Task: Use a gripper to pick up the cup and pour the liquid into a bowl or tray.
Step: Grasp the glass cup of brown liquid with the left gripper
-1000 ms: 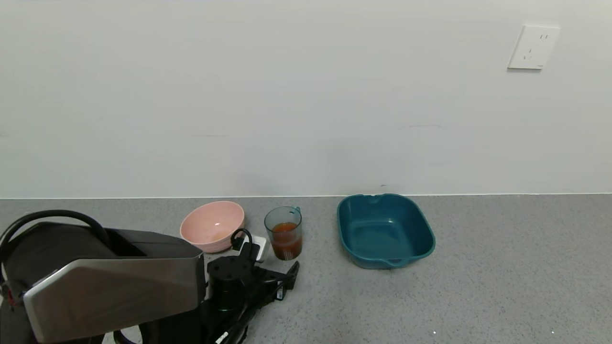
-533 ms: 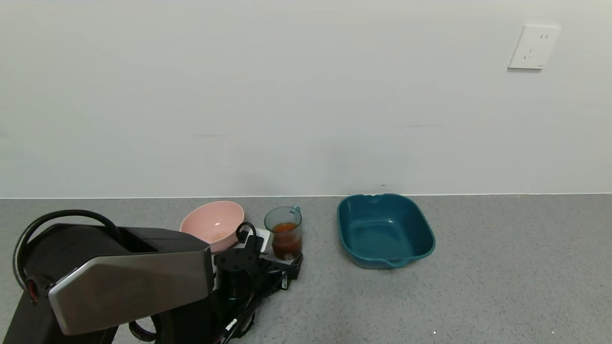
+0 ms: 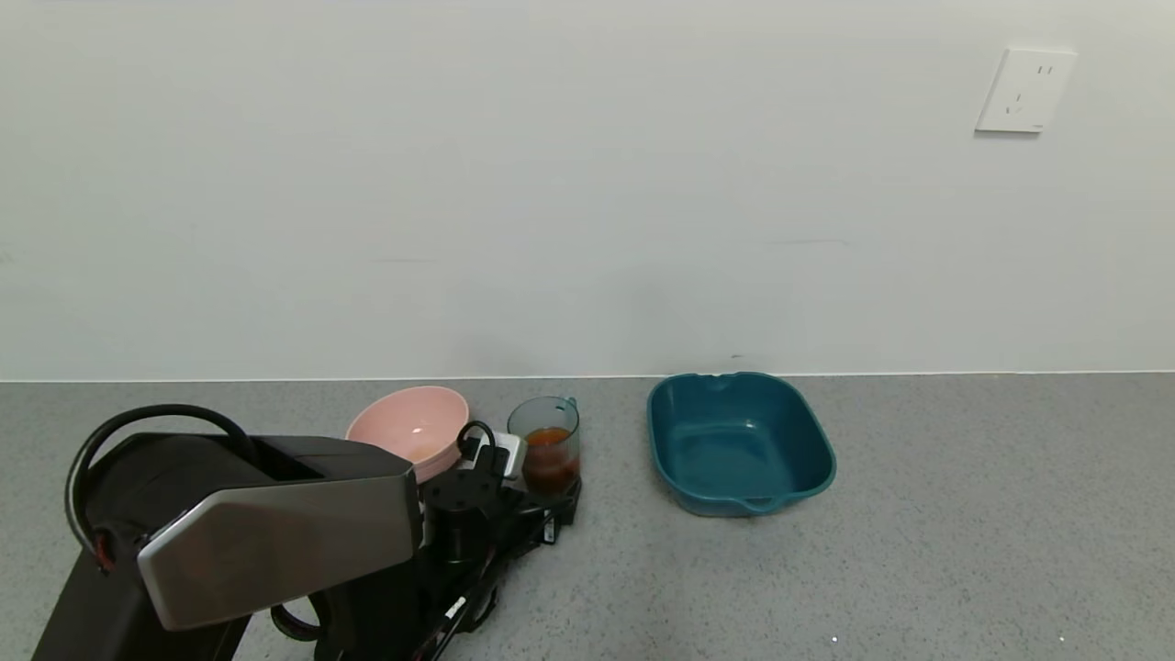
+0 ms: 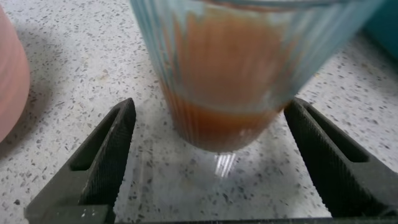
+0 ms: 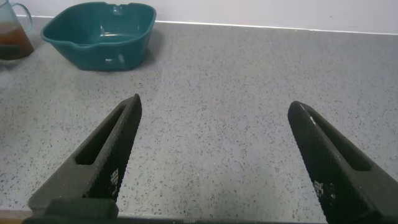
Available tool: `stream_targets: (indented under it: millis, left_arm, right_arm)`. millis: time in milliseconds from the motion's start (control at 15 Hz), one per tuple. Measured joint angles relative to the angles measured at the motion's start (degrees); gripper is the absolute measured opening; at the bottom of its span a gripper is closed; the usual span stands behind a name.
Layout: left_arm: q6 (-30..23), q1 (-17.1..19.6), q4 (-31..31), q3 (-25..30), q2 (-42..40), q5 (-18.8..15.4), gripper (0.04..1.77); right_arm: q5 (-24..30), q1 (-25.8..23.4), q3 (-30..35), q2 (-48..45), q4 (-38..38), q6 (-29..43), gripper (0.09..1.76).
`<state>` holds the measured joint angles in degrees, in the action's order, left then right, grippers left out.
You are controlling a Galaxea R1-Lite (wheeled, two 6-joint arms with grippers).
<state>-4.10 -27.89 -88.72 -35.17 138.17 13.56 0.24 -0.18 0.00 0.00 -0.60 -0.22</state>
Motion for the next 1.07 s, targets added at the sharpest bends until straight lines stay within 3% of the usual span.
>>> stream_targets:
  millis: [1067]
  left_arm:
    - [0.00, 0.13, 0.02, -4.33, 1.63, -0.11, 1.72]
  right_arm:
    - [0.00, 0.00, 0.00, 0.00, -0.02, -0.02, 1.71]
